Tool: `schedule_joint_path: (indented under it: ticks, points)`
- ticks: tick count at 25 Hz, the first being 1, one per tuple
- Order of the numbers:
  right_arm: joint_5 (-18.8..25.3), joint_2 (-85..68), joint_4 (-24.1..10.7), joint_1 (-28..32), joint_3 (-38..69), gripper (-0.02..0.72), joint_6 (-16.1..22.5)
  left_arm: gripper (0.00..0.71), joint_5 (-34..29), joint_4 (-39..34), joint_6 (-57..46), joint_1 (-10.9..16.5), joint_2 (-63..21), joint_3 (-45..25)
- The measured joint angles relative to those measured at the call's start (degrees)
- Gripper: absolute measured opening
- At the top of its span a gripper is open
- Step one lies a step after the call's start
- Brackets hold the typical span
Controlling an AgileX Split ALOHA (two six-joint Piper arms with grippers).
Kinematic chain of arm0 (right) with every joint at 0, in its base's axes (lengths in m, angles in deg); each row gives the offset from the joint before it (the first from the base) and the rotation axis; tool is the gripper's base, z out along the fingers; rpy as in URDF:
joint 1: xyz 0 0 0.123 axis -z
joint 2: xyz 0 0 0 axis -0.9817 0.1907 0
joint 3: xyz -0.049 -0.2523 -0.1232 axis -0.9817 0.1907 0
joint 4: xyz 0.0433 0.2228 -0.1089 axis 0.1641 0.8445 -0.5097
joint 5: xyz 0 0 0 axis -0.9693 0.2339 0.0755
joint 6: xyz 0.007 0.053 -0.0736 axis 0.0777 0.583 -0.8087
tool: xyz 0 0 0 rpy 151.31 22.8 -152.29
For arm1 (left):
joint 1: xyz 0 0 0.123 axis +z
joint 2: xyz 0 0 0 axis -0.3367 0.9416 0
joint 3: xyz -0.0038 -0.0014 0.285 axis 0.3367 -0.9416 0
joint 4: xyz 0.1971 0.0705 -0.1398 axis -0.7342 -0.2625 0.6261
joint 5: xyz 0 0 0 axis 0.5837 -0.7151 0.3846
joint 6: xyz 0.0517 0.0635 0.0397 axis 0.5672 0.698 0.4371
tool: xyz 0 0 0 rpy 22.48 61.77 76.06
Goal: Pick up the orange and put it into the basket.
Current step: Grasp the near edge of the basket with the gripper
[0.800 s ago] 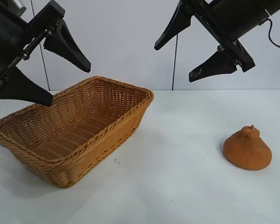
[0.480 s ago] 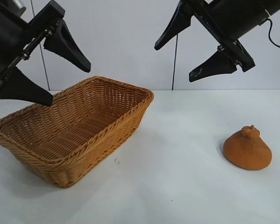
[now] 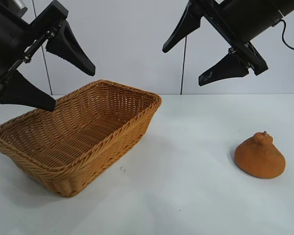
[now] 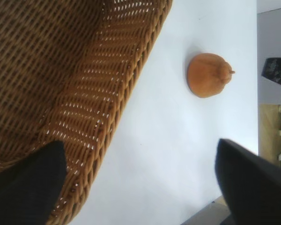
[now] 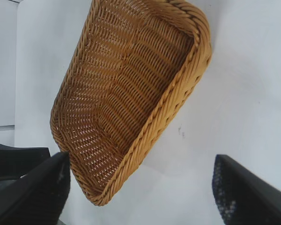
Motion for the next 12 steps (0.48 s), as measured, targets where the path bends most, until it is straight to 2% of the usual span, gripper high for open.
schedule_joint_path:
  ticks: [8,12]
  points:
    - [0.0,0.0,0.0,0.0,0.0,0.568,0.0,0.615,1.48,1.08,0.0,0.07,0.0,0.0]
    - [0.0,0.0,0.0,0.0,0.0,0.568,0.0,0.615,0.91,-0.14,-2.12,1.04,-0.8,0.0]
